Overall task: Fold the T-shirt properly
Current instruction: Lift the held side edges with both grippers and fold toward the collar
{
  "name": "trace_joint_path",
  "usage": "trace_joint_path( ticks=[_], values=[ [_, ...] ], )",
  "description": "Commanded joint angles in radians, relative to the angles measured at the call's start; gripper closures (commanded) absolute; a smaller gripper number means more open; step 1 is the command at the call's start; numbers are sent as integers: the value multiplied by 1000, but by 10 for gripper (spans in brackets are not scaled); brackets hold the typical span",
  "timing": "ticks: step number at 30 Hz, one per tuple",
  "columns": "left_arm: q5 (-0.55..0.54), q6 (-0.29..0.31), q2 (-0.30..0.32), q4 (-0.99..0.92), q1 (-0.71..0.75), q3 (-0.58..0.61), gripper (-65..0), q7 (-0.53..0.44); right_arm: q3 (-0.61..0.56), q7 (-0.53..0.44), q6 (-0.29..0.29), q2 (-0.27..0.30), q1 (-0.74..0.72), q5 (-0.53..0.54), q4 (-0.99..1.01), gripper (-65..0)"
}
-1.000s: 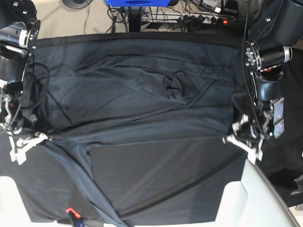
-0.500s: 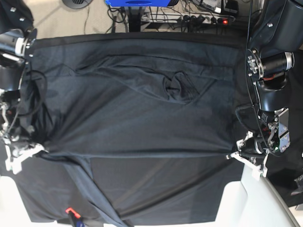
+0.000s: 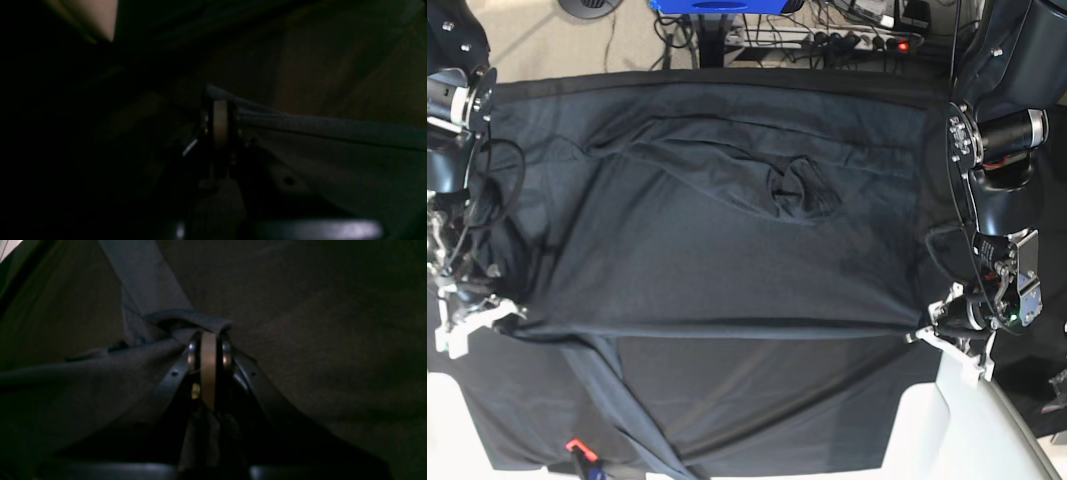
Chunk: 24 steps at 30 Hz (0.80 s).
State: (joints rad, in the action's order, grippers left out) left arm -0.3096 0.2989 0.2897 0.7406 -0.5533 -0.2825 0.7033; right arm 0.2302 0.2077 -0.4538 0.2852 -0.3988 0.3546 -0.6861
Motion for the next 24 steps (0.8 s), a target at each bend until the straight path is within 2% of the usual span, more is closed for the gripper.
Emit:
trace_joint_path(
  ticks=[1,7,11,15,18,24],
  values=[
    [-4,3,16,21,-32,-4,0,-17,-33,-24,-10,18,-32,8,-19,0],
    [-4,3,15,21,-24,-4,0,-17,-174,-96,-6,41,-42,8,-16,0],
    [-4,4,16,23,-1,-4,0,-17,-240,-103,-4,67,-67,8,82,0],
    [-4,6,16,24,17,-2,0,-17,-311,-173,-4,79,-93,8,176,0],
    [-4,6,13,63,35,-2,0,-17,-368,-181,-4,101,-101,8,187,0],
    [-4,6,12,101,48,-2,0,-17,-387,-199,-4,107,-124,8,193,0]
  ],
)
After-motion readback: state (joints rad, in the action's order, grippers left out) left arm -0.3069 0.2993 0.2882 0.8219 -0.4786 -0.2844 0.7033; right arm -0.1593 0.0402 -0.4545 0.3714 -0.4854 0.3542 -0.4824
